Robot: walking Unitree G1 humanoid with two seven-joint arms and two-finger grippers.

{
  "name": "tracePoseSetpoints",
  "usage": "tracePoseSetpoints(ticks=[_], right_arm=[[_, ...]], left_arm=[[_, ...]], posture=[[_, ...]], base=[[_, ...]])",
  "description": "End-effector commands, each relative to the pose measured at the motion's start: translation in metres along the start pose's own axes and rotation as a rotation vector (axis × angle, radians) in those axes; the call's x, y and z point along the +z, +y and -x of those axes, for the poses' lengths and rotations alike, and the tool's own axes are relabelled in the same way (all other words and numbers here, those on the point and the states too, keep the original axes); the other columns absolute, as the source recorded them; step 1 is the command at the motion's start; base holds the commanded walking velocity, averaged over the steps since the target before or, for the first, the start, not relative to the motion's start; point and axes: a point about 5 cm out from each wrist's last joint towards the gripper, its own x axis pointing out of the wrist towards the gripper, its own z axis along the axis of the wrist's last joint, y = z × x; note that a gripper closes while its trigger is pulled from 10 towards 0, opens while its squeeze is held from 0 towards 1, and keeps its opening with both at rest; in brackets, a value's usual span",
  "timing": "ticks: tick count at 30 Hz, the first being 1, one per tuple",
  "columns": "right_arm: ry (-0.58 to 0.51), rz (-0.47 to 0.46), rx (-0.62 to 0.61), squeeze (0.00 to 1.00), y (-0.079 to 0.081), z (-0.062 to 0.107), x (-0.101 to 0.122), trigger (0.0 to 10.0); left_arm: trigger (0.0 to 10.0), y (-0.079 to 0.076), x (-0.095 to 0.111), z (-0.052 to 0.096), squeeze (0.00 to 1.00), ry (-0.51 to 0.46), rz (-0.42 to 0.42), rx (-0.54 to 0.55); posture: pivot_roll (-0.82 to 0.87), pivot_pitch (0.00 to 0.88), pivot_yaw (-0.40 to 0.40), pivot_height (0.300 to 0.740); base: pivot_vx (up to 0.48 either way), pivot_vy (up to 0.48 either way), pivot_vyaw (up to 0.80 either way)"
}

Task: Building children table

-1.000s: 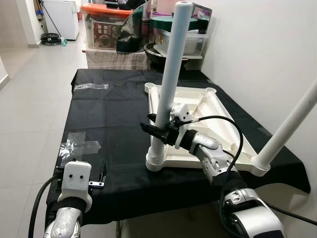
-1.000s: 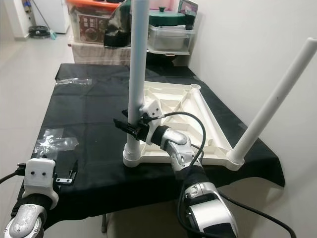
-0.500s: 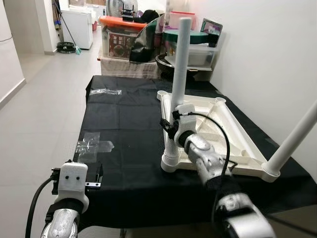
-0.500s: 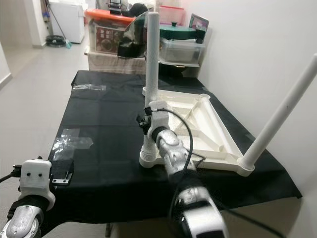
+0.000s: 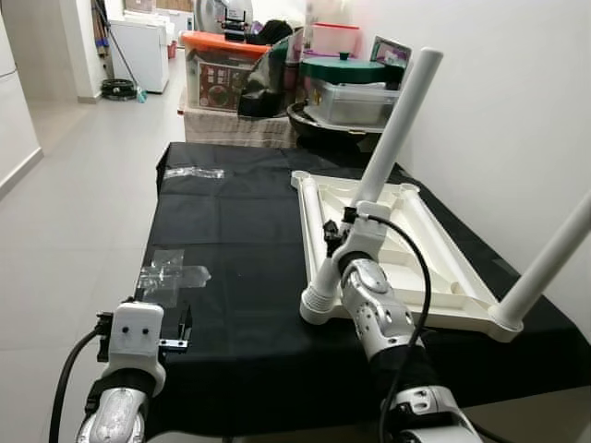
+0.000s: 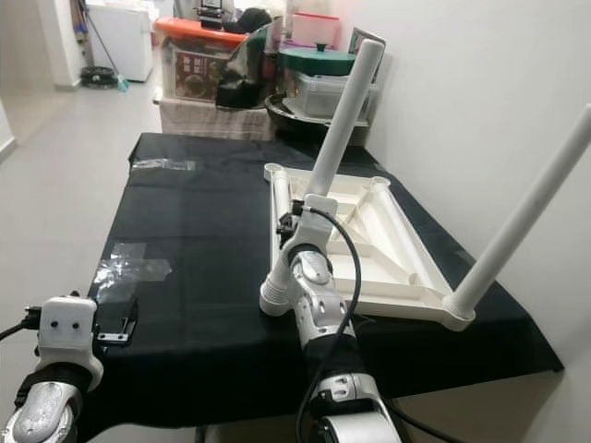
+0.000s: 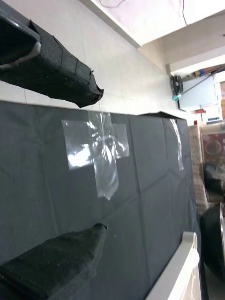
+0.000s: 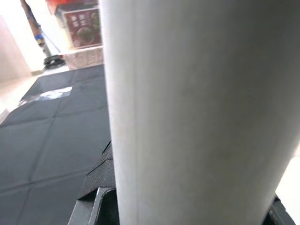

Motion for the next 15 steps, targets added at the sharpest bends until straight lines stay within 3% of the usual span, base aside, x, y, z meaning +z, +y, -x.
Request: tracePoseSetpoints(ticks=[1,8,15], right_arm=[[0.051,0.046,-0.065,0.0,-0.012,0.006,-0.017,10.0],[-0.043,0.138,0.059,0.0,0.003,0.013,-0.01,10.0],[-0.055,0.155,0.045,0.0,-0.001,0.014,-0.01,10.0]], left_arm=[[10.0,-0.001,-0.002,0.0,0.0,0.006,0.0,-0.004],[10.0,-0.002,-0.002,0.001,0.0,0.007,-0.001,-0.004],[10.0,-0.001,-0.002,0.001,0.0,0.007,-0.003,0.0]], posture=[[0.11,0.0,-0.11,0.74],[0.11,0.0,-0.112,0.74],[0.11,0.0,-0.111,0.74]], base=[[0.0,0.0,0.0],[0.0,0.0,0.0],[0.0,0.0,0.0]])
